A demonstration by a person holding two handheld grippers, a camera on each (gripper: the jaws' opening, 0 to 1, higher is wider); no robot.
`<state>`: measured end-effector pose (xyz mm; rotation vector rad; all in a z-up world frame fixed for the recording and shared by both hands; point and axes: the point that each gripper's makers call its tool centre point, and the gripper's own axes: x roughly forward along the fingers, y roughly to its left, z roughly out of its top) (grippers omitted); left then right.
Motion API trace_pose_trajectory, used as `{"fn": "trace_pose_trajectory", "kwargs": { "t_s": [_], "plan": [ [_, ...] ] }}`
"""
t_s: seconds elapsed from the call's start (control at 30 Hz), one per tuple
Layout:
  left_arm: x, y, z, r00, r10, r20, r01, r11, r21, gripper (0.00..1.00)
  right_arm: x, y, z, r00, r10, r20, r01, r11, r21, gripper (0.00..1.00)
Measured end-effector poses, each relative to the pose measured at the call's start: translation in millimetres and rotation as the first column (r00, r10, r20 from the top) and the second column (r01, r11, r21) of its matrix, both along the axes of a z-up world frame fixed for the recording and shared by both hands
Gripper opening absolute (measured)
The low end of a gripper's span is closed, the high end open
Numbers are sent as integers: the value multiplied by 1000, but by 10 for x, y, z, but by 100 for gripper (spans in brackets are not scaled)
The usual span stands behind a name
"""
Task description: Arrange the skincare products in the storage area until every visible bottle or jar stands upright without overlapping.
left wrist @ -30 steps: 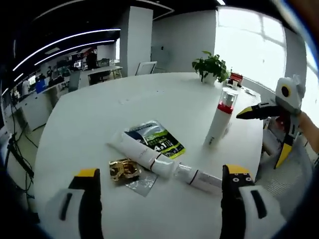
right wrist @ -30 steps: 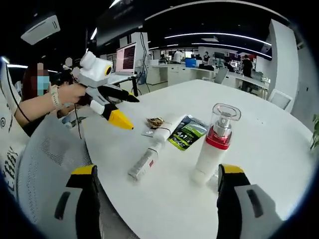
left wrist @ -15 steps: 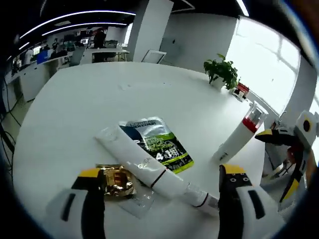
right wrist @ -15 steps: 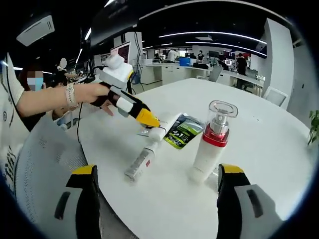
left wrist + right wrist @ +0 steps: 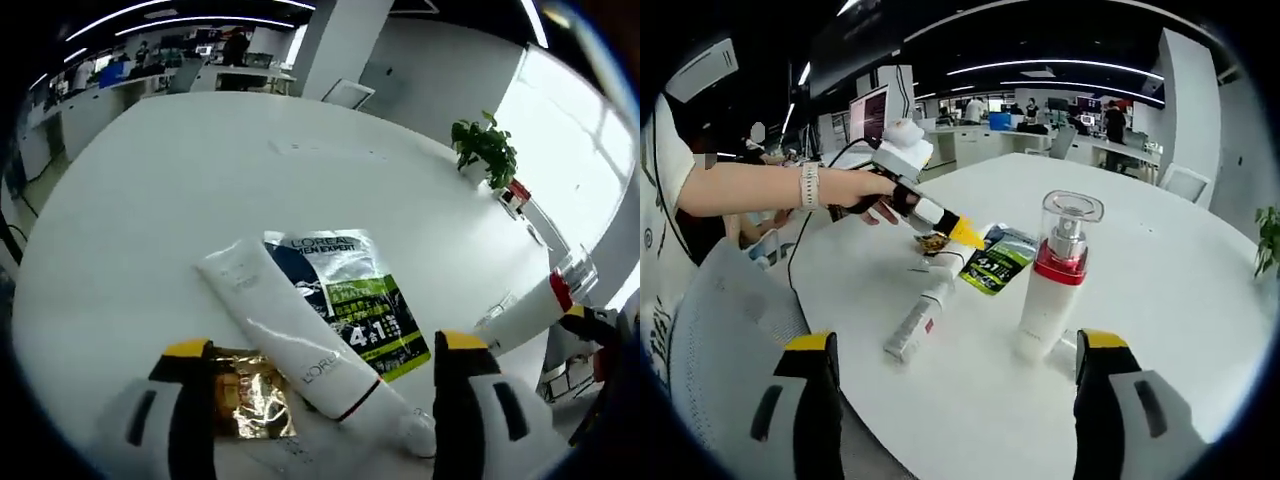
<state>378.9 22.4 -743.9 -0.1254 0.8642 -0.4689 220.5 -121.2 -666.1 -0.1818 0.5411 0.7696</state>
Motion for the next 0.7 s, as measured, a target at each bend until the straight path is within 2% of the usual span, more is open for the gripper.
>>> {"fn": "trace_pose_trajectory", "kwargs": {
  "t_s": [0.07, 0.1, 0.13, 0.17, 0.23, 0.3, 0.43, 0.53, 0.7],
  "plan": [
    [40, 1, -64, 1000, 0, -21, 0, 1000, 15, 85, 8, -10, 8, 1000, -4, 2, 4, 1000, 3, 98],
    [55, 29, -55, 1000, -13, 2, 13, 999, 52, 82, 9, -13, 10, 1000, -6, 1, 6, 1000, 3, 98],
    [64, 52, -61, 1000, -19, 2, 19, 997, 76, 80, 11, -17, 14, 1000, -9, 2, 9, 1000, 4, 97],
    [141, 66, -80, 1000, -26, -6, 27, 996, 81, 79, 12, -20, 17, 1000, -11, 3, 11, 1000, 6, 97],
    [88, 72, -77, 1000, -29, -7, 30, 995, 93, 75, 10, -22, 16, 1000, -11, 0, 11, 1000, 9, 97],
    [137, 109, -99, 999, -36, -9, 37, 991, 130, 69, 12, -30, -6, 1000, -9, -9, 9, 1000, 5, 97],
    [103, 49, -109, 998, -62, 4, 61, 982, 181, 66, 22, -41, -26, 1000, -9, -16, 9, 1000, 2, 95],
    [196, 91, -143, 996, -91, 13, 85, 967, 239, 62, 45, -47, -38, 1000, -5, -17, 5, 1000, 0, 95],
    [187, 67, -104, 996, -85, 28, 74, 961, 268, 59, 55, -24, -70, 1000, 2, -26, -2, 1000, 1, 94]
  ]
}}
